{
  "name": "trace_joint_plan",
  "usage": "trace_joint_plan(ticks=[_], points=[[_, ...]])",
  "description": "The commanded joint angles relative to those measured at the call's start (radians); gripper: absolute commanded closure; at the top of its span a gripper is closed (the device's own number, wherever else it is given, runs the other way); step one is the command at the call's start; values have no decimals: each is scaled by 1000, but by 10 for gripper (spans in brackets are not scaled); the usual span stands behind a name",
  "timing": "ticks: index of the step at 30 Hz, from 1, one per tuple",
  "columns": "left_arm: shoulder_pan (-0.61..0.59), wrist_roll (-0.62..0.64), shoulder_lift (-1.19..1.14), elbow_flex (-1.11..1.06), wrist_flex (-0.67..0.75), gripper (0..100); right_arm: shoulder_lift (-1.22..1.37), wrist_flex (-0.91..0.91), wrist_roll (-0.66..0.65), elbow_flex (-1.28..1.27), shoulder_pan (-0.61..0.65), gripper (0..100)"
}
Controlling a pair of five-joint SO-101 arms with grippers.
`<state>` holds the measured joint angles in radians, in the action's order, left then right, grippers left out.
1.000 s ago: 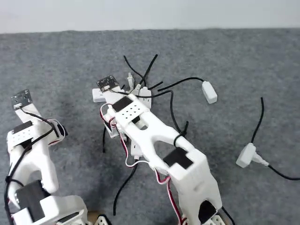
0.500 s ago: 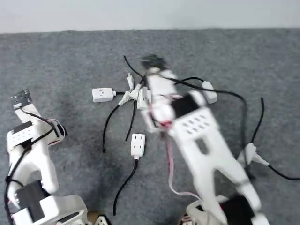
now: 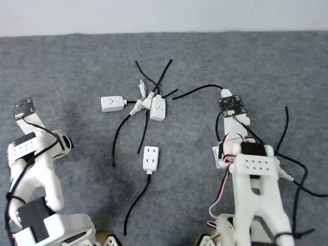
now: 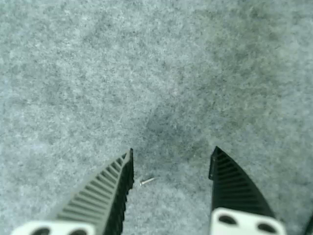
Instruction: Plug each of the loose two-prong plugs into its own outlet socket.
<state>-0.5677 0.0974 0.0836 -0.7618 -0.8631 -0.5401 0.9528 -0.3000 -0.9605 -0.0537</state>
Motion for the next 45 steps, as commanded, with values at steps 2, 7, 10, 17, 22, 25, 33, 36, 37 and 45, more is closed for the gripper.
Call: trace_joint_plan(ticks=[2, 7, 10, 17, 22, 25, 33, 36, 37, 45], points=[[-6, 12, 3, 33, -9, 764, 122, -91, -74, 38, -44, 979], [-6, 11, 3, 33, -9, 764, 251, -30, -92, 138, -44, 833], [-6, 9, 3, 33, -9, 764, 271, 33, -92, 195, -44, 776], [-6, 9, 3, 33, -9, 764, 222, 191, -89, 304, -44, 775], [-6, 8, 3, 33, -9, 764, 180, 239, -89, 316, -45, 895], [-6, 8, 3, 33, -9, 764, 197, 234, -89, 287, -59, 982], [-6, 8, 2, 33, -9, 764, 318, 143, -95, 239, -165, 988], [-6, 8, 2, 33, -9, 764, 372, 148, -97, 239, -153, 990], [-6, 8, 2, 33, -9, 764, 387, 151, -97, 239, -139, 990], [-8, 8, 2, 33, -9, 764, 317, 157, -86, 170, -79, 990]])
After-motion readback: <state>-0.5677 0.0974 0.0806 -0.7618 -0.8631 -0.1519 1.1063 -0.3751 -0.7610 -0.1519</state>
